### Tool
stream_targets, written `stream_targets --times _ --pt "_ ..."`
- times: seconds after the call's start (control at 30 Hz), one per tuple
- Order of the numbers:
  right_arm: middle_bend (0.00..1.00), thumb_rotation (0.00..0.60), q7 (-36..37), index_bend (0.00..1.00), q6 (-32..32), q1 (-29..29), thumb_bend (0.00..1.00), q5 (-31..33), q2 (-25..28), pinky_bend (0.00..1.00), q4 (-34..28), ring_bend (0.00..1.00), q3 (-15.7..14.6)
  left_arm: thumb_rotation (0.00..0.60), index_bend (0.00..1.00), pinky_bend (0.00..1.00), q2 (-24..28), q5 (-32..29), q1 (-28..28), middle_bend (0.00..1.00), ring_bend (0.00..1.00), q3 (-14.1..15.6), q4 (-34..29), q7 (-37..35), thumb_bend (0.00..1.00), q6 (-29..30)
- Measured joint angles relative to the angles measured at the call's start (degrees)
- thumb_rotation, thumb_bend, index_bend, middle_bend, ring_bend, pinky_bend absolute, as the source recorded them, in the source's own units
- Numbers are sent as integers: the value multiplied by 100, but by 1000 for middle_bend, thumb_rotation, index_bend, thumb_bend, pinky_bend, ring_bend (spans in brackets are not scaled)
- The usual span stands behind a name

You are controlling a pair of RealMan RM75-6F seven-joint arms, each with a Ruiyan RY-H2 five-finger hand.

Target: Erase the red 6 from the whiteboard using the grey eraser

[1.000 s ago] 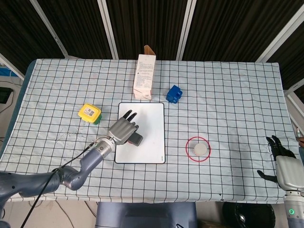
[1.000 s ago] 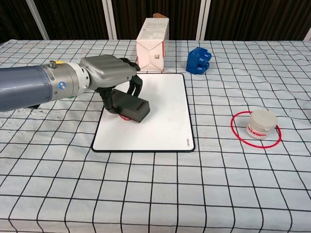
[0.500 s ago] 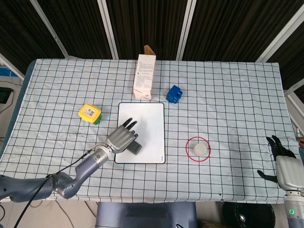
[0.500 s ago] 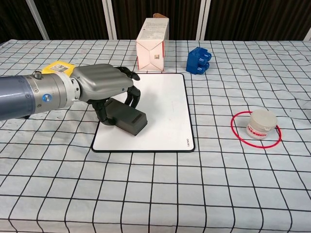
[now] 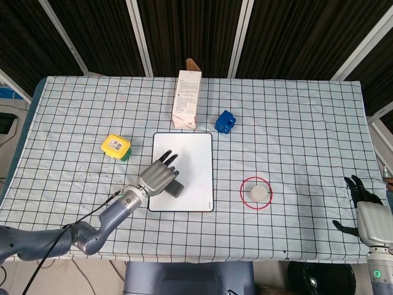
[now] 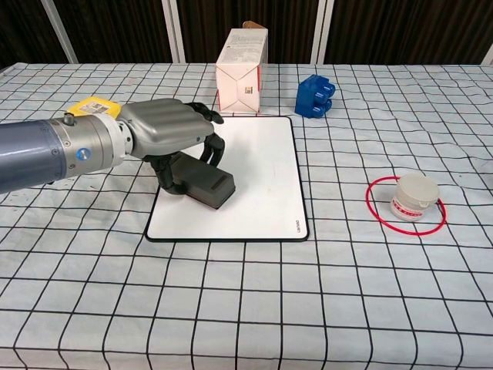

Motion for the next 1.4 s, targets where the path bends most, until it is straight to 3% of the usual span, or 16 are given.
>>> stream_targets --times 0.53,0.7,1.0,1.4 --pt "84 600 34 100 -7 -8 0 -12 23 265 -10 243 -12 600 444 0 -460 154 -118 444 0 -212 1335 -423 217 -117" --pt "84 600 17 99 -8 -3 0 -9 16 266 -10 243 -9 600 445 0 -444 265 -99 446 0 -295 1301 -655 217 -54" --pt "84 600 5 99 -16 -4 0 13 16 266 -11 243 -6 600 439 0 44 436 46 447 0 -335 454 -616 217 289" --pt "84 600 -34 100 18 -15 0 29 5 266 -30 243 4 600 436 0 1535 548 547 449 0 -30 -1484 -248 217 733"
